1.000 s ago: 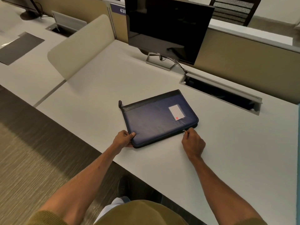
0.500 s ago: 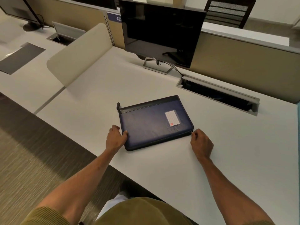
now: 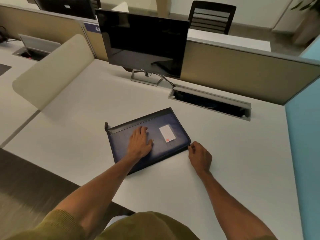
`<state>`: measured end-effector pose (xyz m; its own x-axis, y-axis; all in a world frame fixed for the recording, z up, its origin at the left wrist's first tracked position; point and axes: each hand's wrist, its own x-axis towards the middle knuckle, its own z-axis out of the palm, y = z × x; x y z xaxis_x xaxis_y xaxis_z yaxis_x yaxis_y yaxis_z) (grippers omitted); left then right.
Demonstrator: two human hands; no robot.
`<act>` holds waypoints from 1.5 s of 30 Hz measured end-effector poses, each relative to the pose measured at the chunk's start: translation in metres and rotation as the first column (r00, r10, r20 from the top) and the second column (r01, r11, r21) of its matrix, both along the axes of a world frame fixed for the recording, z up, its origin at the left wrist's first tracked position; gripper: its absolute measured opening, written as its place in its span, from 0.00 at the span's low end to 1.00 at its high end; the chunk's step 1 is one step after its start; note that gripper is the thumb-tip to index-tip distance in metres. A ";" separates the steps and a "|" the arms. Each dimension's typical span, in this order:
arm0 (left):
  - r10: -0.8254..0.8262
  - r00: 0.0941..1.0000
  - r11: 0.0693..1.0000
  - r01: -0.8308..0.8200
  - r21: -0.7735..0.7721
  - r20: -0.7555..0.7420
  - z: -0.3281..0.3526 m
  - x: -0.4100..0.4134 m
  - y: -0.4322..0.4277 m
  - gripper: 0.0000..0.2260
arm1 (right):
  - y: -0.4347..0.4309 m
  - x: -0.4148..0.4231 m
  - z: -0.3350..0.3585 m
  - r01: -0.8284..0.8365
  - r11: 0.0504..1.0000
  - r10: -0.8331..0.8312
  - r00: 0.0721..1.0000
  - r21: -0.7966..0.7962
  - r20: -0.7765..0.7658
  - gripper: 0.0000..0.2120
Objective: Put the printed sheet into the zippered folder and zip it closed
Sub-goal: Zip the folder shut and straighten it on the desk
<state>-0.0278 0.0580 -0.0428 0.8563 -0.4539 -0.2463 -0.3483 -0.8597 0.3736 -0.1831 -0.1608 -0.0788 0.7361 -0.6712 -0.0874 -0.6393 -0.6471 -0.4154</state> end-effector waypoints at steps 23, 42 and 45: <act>-0.769 0.639 0.613 0.740 0.276 -0.006 -0.024 0.004 -0.145 0.39 | -0.031 0.020 -0.004 0.051 0.998 -0.050 0.998 0.031 -0.026 0.10; -0.397 0.909 0.899 0.413 0.144 -0.130 -0.016 0.126 -0.149 0.23 | -0.074 0.054 -0.010 -0.209 0.964 0.201 0.977 0.162 0.068 0.07; -0.457 0.883 0.869 0.469 0.158 -0.105 -0.020 0.120 -0.152 0.21 | -0.076 0.072 -0.007 -0.255 0.950 0.243 0.966 0.180 0.085 0.07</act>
